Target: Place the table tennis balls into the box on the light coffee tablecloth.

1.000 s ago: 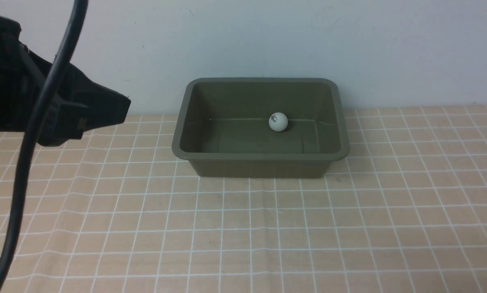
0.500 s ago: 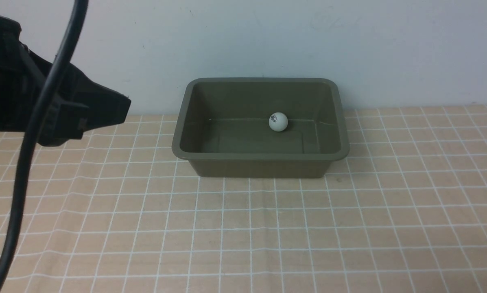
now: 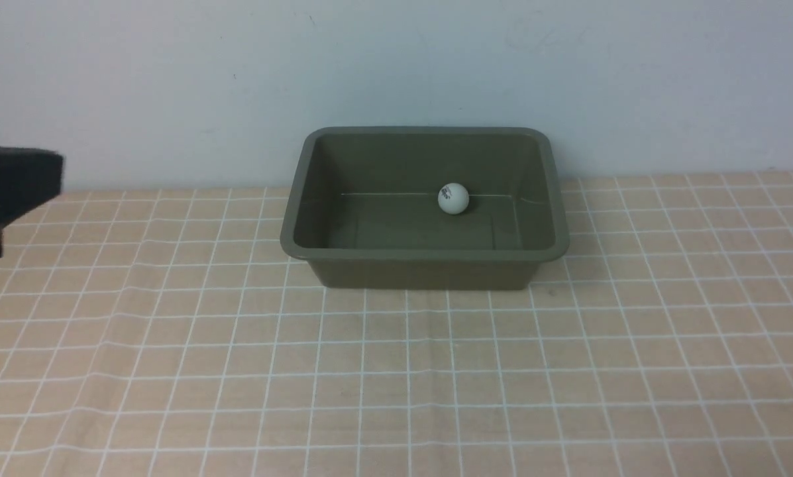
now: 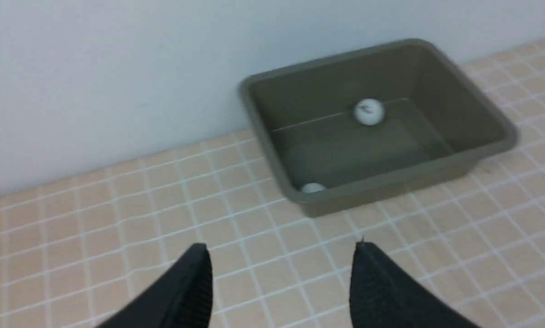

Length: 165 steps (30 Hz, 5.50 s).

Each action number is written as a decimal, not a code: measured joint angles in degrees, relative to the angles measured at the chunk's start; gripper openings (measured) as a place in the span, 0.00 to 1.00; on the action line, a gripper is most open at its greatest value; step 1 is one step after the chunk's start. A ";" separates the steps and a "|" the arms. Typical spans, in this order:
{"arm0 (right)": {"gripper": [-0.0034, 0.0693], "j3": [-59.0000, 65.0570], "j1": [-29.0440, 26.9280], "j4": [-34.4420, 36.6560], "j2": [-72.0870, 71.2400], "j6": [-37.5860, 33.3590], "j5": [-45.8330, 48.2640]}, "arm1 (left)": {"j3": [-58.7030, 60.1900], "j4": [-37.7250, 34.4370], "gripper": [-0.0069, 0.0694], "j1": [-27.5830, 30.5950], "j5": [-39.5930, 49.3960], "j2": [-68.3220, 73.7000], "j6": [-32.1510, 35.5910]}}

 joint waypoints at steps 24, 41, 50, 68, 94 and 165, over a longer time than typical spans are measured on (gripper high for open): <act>0.34 0.00 0.00 0.00 0.00 0.00 -0.06 | 49.76 3.97 0.54 3.18 -23.69 -33.05 3.88; 0.34 0.00 0.00 0.00 0.00 0.00 -0.12 | 51.24 4.63 0.54 2.24 -23.69 -39.62 3.88; 0.34 0.00 0.00 0.00 0.00 0.00 -0.12 | 51.24 16.02 0.54 -1.98 -23.75 -40.03 -4.34; 0.34 0.00 0.00 0.05 0.00 0.00 -0.12 | 57.05 18.63 0.54 -6.48 -22.00 -44.15 -9.05; 0.34 0.00 0.00 0.05 0.00 -0.16 -0.12 | 57.03 18.38 0.54 -5.23 -22.14 -44.28 -11.93; 0.34 -1.46 5.91 -14.16 0.00 23.26 -5.07 | 57.03 19.16 0.54 -0.25 -22.09 -44.28 -16.63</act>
